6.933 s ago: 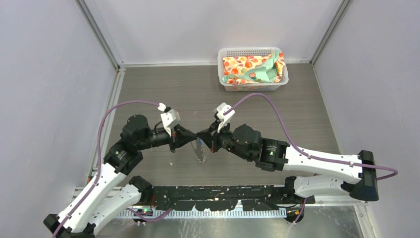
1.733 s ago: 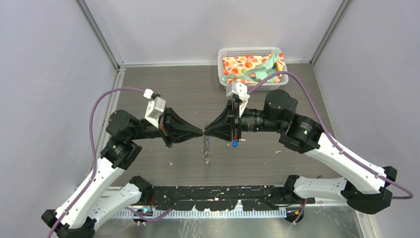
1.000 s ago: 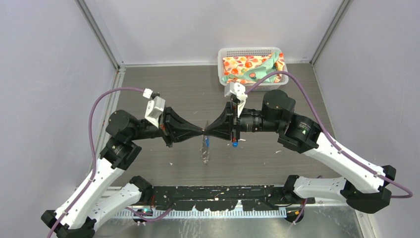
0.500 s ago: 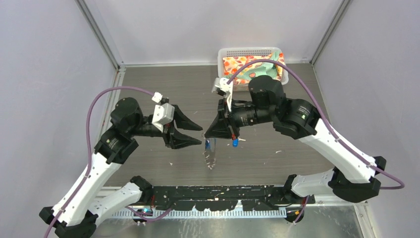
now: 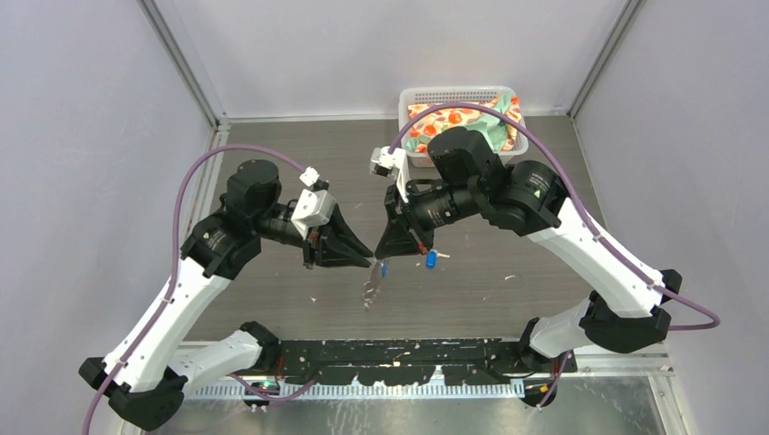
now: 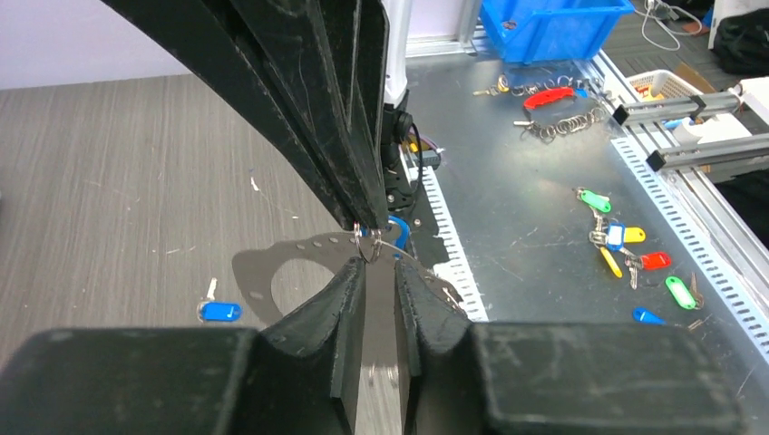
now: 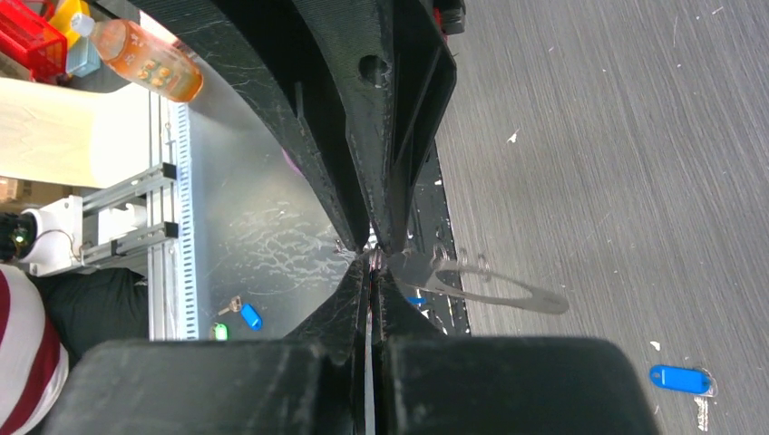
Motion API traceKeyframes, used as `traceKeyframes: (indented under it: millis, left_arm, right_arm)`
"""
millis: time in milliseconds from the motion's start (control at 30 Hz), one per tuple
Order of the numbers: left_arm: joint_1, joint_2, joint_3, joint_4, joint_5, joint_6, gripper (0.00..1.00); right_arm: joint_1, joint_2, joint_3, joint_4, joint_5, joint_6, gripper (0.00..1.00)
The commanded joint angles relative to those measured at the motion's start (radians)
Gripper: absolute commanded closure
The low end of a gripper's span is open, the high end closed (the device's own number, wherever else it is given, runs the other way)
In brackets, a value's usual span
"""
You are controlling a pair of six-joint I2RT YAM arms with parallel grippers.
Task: Put the keys on the keyring
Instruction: Adjust the key on the keyring.
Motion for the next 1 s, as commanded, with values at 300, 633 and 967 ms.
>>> traceKeyframes:
  millis: [300, 633, 967]
  left_arm:
    - [0.002, 0.032, 0.082, -0.08, 0.034, 0.062, 0.72]
    - [0.002, 0.049, 0.097, -0.081, 0.069, 0.068, 0.94]
    - [0.008, 0.085, 0.103, -0.108, 0.045, 0.071, 1.0]
  right_arm:
    - [0.01, 0.088, 0.177, -0.137, -0.029, -0.051, 0.99]
    - [0.011, 0.11, 0.199, -0.153, -0.042, -0.061, 0.99]
    - [0.014, 0.081, 0.163, -0.051, -0.048, -0.024, 0.95]
